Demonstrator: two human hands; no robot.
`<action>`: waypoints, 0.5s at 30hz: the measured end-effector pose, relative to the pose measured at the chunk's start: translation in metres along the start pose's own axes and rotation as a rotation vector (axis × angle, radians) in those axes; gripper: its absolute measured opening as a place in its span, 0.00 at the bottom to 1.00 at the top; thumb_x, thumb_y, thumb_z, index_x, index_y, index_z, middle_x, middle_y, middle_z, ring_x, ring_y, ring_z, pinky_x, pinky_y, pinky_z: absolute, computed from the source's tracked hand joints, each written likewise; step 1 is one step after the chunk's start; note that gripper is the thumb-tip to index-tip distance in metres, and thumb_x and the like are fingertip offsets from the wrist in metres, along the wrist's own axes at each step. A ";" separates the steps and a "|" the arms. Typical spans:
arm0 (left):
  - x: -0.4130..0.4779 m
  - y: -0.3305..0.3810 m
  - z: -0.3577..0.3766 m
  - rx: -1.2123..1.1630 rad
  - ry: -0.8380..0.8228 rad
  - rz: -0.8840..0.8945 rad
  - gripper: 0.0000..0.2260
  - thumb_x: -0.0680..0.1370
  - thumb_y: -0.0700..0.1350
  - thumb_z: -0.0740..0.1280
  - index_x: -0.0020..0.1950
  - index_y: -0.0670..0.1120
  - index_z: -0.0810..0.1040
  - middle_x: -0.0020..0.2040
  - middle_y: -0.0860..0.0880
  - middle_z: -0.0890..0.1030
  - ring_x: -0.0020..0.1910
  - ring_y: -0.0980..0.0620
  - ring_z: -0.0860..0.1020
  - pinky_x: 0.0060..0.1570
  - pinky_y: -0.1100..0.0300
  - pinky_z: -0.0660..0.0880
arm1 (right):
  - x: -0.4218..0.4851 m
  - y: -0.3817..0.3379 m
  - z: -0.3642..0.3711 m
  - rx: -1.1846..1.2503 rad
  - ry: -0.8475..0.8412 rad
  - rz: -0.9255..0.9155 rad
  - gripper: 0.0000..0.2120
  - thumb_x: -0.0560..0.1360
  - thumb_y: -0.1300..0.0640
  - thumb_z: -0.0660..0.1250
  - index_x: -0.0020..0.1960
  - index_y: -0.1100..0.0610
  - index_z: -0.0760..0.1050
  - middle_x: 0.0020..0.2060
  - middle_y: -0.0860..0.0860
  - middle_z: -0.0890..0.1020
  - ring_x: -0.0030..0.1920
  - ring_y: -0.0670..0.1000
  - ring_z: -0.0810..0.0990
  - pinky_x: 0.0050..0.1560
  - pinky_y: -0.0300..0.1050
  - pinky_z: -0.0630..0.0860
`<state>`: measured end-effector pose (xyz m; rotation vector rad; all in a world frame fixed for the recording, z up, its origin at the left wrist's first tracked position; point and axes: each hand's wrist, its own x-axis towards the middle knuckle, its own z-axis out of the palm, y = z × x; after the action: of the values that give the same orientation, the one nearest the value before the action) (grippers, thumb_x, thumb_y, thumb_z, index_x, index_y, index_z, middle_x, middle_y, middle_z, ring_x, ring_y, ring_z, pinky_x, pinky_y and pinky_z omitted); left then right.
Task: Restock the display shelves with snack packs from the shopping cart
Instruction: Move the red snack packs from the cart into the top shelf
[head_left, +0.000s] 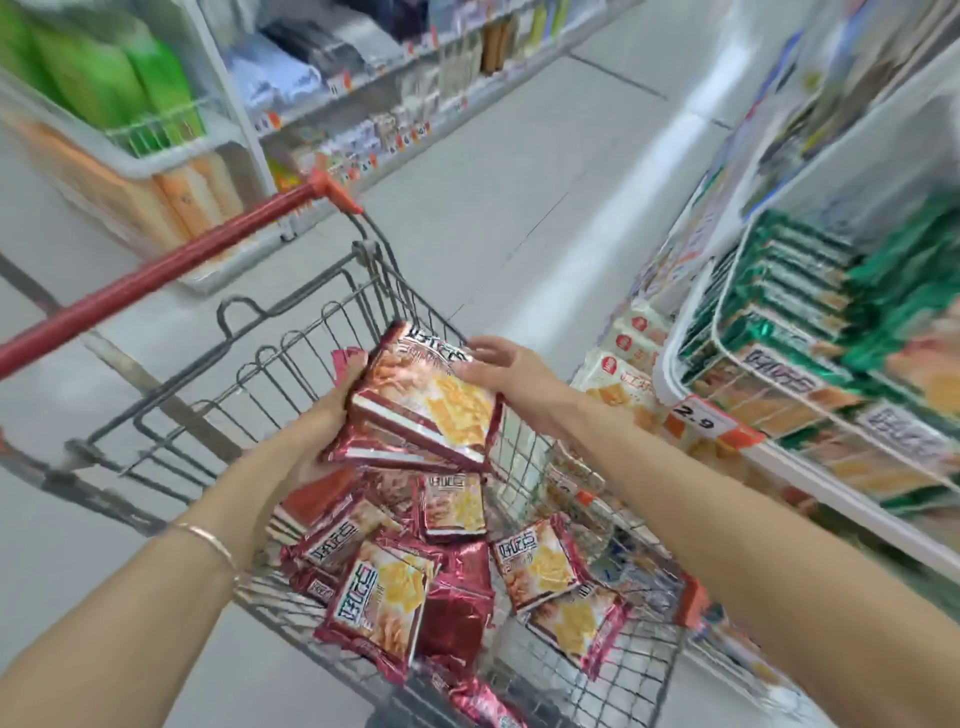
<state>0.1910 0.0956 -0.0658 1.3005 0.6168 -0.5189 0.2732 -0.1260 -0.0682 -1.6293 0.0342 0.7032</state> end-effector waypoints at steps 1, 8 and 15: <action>-0.007 0.011 0.008 -0.029 -0.043 -0.016 0.28 0.69 0.70 0.68 0.46 0.44 0.77 0.34 0.44 0.85 0.30 0.49 0.84 0.40 0.53 0.78 | -0.007 -0.006 0.000 0.024 0.065 -0.020 0.31 0.69 0.54 0.79 0.68 0.54 0.72 0.66 0.58 0.75 0.56 0.50 0.80 0.49 0.35 0.78; -0.045 0.079 0.068 0.033 -0.367 0.010 0.38 0.51 0.64 0.81 0.54 0.43 0.83 0.54 0.40 0.85 0.43 0.46 0.85 0.42 0.55 0.82 | -0.051 -0.051 -0.045 0.046 0.179 0.180 0.49 0.58 0.23 0.72 0.69 0.53 0.72 0.61 0.54 0.82 0.59 0.56 0.82 0.65 0.58 0.76; -0.074 0.145 0.159 0.059 -0.465 0.179 0.19 0.52 0.53 0.79 0.36 0.42 0.86 0.39 0.42 0.85 0.32 0.46 0.84 0.30 0.58 0.81 | -0.149 -0.120 -0.103 0.023 0.127 -0.102 0.19 0.77 0.47 0.71 0.63 0.56 0.75 0.54 0.49 0.84 0.48 0.45 0.84 0.50 0.37 0.79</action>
<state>0.2540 -0.0305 0.1127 1.2206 0.0990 -0.6668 0.2448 -0.2497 0.1075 -1.6399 0.0507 0.5189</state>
